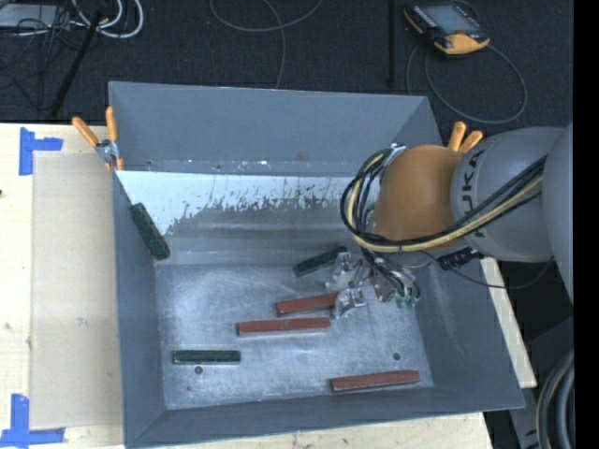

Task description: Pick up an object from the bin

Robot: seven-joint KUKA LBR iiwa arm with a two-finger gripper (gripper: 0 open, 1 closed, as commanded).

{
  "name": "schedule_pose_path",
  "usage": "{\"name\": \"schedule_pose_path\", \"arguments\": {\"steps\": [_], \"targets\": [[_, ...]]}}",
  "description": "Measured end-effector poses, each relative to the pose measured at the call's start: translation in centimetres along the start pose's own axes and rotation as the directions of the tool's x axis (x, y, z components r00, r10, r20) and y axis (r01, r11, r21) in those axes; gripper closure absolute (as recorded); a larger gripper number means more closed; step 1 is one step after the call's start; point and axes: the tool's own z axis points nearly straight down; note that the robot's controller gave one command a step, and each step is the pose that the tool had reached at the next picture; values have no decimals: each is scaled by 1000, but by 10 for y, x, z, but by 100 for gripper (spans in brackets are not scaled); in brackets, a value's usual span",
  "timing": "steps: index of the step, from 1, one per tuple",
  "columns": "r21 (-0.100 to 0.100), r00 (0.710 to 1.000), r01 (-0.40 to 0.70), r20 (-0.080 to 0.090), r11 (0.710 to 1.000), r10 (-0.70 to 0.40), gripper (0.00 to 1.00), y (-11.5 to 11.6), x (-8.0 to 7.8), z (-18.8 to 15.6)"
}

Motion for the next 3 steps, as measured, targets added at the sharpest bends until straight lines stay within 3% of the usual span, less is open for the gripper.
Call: {"name": "schedule_pose_path", "arguments": {"steps": [1, 2, 3], "targets": [[0, 1000, 0, 0, 1000, 0, 100, 0, 0, 0], [-2, 1000, -14, -14, 1000, 14, 100, 3, 11, -103], [-2, 1000, -13, -14, 1000, 13, 100, 3, 11, -103]]}}
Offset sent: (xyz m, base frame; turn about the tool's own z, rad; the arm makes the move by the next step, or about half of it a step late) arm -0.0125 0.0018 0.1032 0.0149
